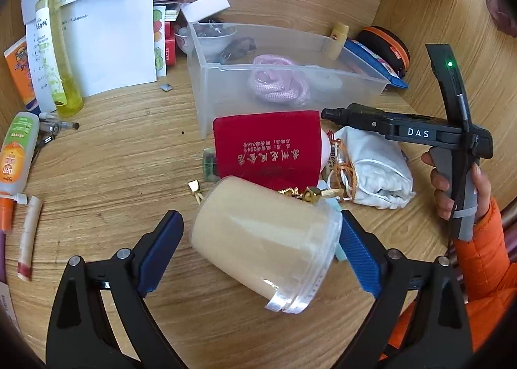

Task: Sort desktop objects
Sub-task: 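Grasp the cream cylindrical jar with the left gripper while the right gripper grasps the green spray bottle, then carry the cream jar with left gripper while right carries green bottle into box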

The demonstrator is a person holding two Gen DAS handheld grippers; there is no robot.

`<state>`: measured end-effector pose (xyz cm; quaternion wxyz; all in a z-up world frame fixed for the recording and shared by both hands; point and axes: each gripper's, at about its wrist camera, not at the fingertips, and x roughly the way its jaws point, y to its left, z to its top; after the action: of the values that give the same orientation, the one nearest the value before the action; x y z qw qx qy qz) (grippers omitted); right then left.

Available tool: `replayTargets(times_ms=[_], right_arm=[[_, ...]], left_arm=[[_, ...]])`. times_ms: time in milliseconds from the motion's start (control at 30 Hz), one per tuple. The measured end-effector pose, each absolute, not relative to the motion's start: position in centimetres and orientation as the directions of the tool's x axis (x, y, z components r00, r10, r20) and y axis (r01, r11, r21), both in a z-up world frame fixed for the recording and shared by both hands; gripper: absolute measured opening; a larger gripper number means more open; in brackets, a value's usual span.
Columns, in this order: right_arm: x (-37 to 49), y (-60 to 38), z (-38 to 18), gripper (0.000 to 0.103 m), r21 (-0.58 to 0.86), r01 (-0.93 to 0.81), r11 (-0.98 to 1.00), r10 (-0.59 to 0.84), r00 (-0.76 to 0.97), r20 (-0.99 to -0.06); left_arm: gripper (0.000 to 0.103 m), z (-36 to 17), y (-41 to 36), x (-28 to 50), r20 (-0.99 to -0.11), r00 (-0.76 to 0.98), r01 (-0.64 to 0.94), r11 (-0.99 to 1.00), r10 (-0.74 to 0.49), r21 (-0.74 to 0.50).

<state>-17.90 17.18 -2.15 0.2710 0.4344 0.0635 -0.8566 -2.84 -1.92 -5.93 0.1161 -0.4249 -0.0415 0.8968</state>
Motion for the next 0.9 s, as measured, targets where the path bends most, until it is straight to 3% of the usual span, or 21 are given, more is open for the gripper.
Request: replayTargets(times_ms=[100, 267, 600, 900], right_arm=[[-17.8, 17.4, -2.1, 0.065, 0.153, 0.531, -0.833, -0.437, -0.463, -0.771], [-17.0, 17.4, -1.7, 0.062, 0.099, 0.538, -0.837, -0.416, -0.508, -0.754], [-16.3, 19.2, -0.3, 0.062, 0.138, 0.530, -0.837, -0.454, -0.532, -0.714], [-14.5, 20.9, 2.2, 0.062, 0.196, 0.544, -0.816, -0.526, -0.557, -0.643]], left_arm=[[0.092, -5.8, -1.6, -2.4, -0.732, -0.644, -0.173, -0.974, 0.224, -0.146], [0.072, -5.2, -1.2, -1.6, -0.695, -0.697, -0.164, -0.983, 0.179, -0.089], [0.066, -4.2, -2.4, -1.1, -0.690, -0.711, -0.083, -0.991, 0.133, -0.106], [0.066, -2.1, -3.8, -0.6, -0.641, -0.755, -0.001, -0.977, 0.140, -0.212]])
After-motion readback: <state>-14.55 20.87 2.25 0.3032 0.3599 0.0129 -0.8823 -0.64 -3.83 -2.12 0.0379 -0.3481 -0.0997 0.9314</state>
